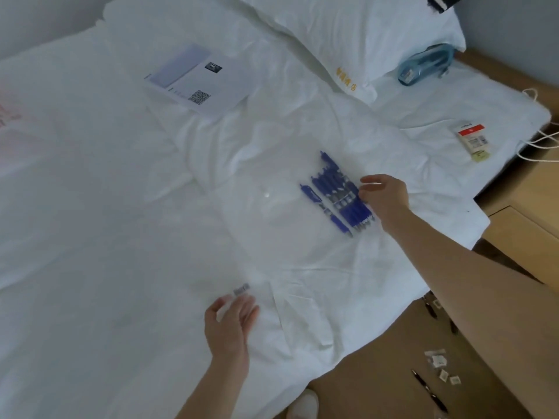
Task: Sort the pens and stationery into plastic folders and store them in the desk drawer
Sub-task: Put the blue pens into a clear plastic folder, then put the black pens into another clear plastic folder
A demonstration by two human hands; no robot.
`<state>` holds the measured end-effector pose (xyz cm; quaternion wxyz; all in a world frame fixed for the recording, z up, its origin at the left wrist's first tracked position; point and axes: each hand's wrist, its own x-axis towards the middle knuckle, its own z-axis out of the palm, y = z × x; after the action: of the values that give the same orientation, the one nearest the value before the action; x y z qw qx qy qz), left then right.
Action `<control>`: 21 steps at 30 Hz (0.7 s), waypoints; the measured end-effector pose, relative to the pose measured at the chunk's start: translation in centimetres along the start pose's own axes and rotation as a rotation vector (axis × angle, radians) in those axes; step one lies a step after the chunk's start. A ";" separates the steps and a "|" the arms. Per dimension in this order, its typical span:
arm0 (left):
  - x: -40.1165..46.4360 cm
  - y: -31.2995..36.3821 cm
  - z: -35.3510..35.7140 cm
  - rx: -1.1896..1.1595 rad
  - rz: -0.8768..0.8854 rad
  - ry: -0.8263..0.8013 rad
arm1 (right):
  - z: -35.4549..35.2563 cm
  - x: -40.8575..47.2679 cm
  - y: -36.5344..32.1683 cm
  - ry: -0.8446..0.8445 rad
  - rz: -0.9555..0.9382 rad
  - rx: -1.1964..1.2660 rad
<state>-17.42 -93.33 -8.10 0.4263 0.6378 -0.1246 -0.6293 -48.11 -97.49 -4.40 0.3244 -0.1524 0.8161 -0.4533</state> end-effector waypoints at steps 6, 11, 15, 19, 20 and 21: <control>1.2 1.4 -0.3 0.609 0.425 0.178 | -3.3 -2.8 1.6 0.061 -0.105 -0.059; -0.8 3.5 2.9 0.879 0.822 0.073 | -10.1 -4.9 4.6 0.161 -0.057 -0.025; -5.9 0.9 8.4 0.904 0.933 -0.218 | -17.7 -6.6 8.1 0.276 0.012 -0.004; -12.1 -5.4 13.0 0.960 0.844 -0.517 | -25.8 -9.3 12.7 0.411 0.111 0.041; -13.5 -7.3 13.6 0.982 0.827 -0.604 | -27.6 -10.3 14.2 0.435 0.134 0.043; -14.8 -9.3 14.3 1.010 0.819 -0.692 | -29.4 -11.3 15.7 0.461 0.159 0.046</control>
<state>-36.49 -82.98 -2.09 0.2177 0.4240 -0.7548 -0.4508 -58.62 -63.99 -2.07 0.1677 0.0273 0.8675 -0.4676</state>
